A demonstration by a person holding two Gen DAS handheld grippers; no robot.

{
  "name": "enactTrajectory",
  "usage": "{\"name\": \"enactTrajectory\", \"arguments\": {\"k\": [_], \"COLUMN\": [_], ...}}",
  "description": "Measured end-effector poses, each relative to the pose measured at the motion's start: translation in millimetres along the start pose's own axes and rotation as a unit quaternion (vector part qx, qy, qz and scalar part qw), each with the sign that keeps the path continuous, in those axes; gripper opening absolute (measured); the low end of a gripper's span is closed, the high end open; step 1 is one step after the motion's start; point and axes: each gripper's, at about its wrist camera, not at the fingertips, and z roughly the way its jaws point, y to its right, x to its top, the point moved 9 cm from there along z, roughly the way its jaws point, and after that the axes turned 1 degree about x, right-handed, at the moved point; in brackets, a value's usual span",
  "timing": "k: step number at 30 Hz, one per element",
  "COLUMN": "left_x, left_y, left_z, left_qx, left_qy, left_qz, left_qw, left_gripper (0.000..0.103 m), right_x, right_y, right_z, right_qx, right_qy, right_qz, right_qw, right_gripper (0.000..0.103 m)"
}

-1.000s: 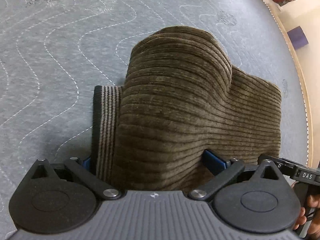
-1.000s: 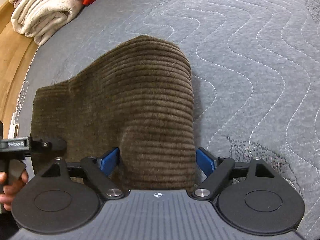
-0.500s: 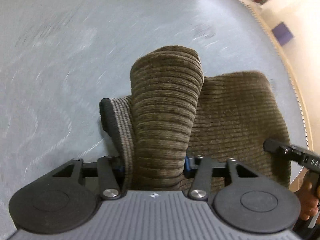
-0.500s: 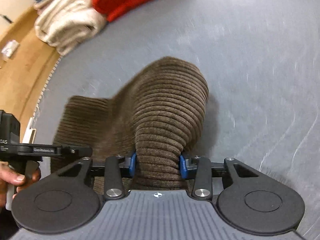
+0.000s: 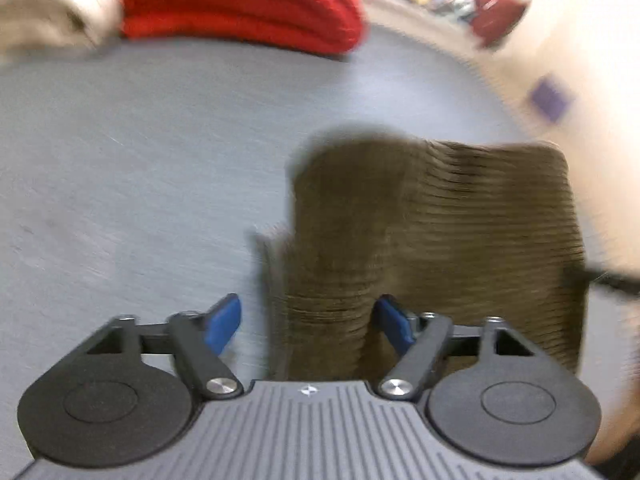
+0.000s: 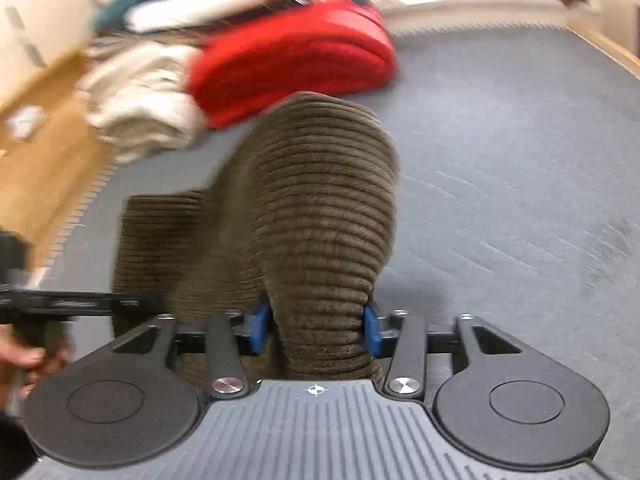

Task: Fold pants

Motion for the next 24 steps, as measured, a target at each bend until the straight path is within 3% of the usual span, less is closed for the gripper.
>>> {"name": "enactTrajectory", "arguments": {"k": [1, 2, 3, 6, 8, 10, 12, 14, 17, 22, 24], "left_x": [0, 0, 0, -11, -16, -17, -28, -32, -34, -63, -71], "left_y": [-2, -1, 3, 16, 27, 41, 40, 40, 52, 50, 45], "left_z": [-1, -3, -7, -16, -15, -8, -12, -9, -6, 17, 26], "left_qx": [0.029, 0.039, 0.031, -0.015, -0.032, -0.046, -0.072, -0.091, -0.104, -0.070, -0.050], "left_qy": [0.008, 0.016, 0.023, 0.030, 0.025, 0.018, 0.007, -0.010, -0.035, -0.096, -0.108], "left_qz": [0.020, 0.035, 0.041, 0.060, 0.091, 0.109, 0.092, 0.073, 0.082, 0.111, 0.119], "left_qw": [0.9994, 0.9985, 0.9984, 0.9977, 0.9950, 0.9928, 0.9931, 0.9931, 0.9905, 0.9867, 0.9857], "left_gripper": [0.080, 0.080, 0.080, 0.073, 0.072, 0.059, 0.027, 0.007, 0.007, 0.007, 0.007], "right_x": [-2, -4, -8, -10, -16, -26, -35, -44, -52, -69, -80], "right_y": [19, 29, 33, 20, 9, 4, 7, 8, -2, -18, -15], "right_z": [2, 0, -1, -6, -5, 4, 12, 15, 15, 13, 21], "right_qx": [-0.071, -0.107, -0.111, -0.027, -0.014, -0.016, -0.008, -0.002, -0.001, 0.001, -0.016], "right_qy": [0.019, 0.034, 0.035, 0.032, 0.026, 0.004, -0.023, -0.035, -0.045, -0.061, -0.097], "right_qz": [-0.008, -0.013, -0.007, 0.031, -0.002, -0.018, -0.007, -0.008, -0.029, -0.070, -0.089], "right_qw": [0.997, 0.994, 0.993, 0.999, 1.000, 1.000, 1.000, 0.999, 0.999, 0.996, 0.991], "right_gripper": [0.061, 0.060, 0.060, 0.058, 0.058, 0.058, 0.058, 0.058, 0.058, 0.058, 0.057]}}
